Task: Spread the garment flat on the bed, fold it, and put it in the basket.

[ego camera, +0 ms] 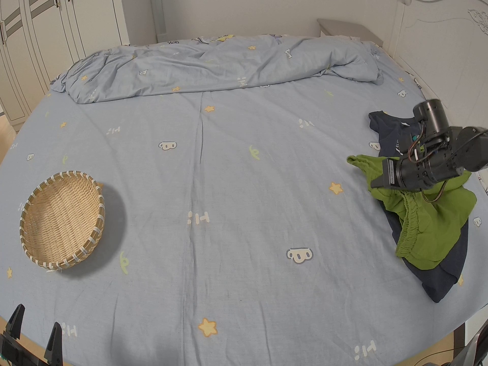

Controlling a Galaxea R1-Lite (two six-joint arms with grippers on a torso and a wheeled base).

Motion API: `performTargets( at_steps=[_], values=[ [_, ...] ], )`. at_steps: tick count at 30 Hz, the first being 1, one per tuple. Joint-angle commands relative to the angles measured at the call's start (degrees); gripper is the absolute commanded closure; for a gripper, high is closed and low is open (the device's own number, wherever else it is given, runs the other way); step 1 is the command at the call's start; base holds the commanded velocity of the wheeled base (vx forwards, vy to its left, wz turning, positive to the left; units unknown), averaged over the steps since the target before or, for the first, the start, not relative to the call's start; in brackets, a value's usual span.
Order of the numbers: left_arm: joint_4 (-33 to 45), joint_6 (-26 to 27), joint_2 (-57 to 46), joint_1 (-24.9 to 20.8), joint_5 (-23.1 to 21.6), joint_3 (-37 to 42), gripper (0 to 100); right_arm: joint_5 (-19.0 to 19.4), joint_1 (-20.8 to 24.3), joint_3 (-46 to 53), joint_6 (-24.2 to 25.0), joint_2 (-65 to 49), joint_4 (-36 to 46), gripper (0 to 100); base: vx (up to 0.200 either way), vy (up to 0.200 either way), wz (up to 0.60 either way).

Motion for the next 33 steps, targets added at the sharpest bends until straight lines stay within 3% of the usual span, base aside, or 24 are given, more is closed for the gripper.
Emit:
performTargets(
  at_steps=[1,5,7,8,11,15,18,20,21,24,26,33],
  values=[
    [0.0,0.0,-0.9,0.0,0.0,1.0,0,5.2,10.0,-7.2,4.0,-9.9,5.7,100,0.000,0.000,0.00],
    [0.0,0.0,-0.9,0.0,0.0,1.0,0,5.0,17.6,-14.1,4.2,-10.3,12.9,100,0.000,0.000,0.00],
    [0.0,0.0,-0.9,0.1,0.0,1.0,0,5.0,18.6,-15.4,4.3,-10.3,14.5,100,0.000,0.000,0.00],
    [0.0,0.0,-0.9,0.0,0.0,1.0,0,5.1,22.6,-18.3,5.1,-10.1,19.3,100,0.000,0.000,0.00],
    [0.0,0.0,-0.9,0.0,0.0,1.0,0,4.8,27.1,-16.3,6.0,-9.6,19.6,100,0.000,0.000,0.00],
    [0.0,0.0,-0.9,0.1,0.0,1.0,0,2.6,32.0,-8.9,6.2,-6.6,11.2,100,0.000,0.000,0.00],
    [0.0,0.0,-0.9,0.0,0.0,1.0,0,-2.8,35.2,-4.1,6.1,-3.6,1.2,100,0.000,0.000,0.00],
    [0.0,0.0,-0.9,0.0,0.0,1.0,0,-10.8,39.9,-2.0,6.3,1.0,-10.4,100,0.000,0.000,0.00],
    [0.0,0.0,-0.9,0.1,0.0,1.0,0,-12.1,41.2,-2.3,6.6,2.0,-11.8,100,0.000,0.000,0.00],
    [0.0,0.0,-0.9,0.1,0.0,1.0,0,-12.3,43.4,-4.3,7.1,3.2,-12.9,100,0.000,0.000,0.00],
    [0.0,0.0,-0.9,0.0,0.0,1.0,0,-12.3,45.4,-10.7,10.5,4.5,-13.0,100,0.000,0.000,0.00],
    [0.0,0.0,-0.9,0.1,0.0,1.0,0,-12.2,46.0,-11.6,12.4,7.2,-13.0,100,0.000,0.000,0.00]
  ],
)
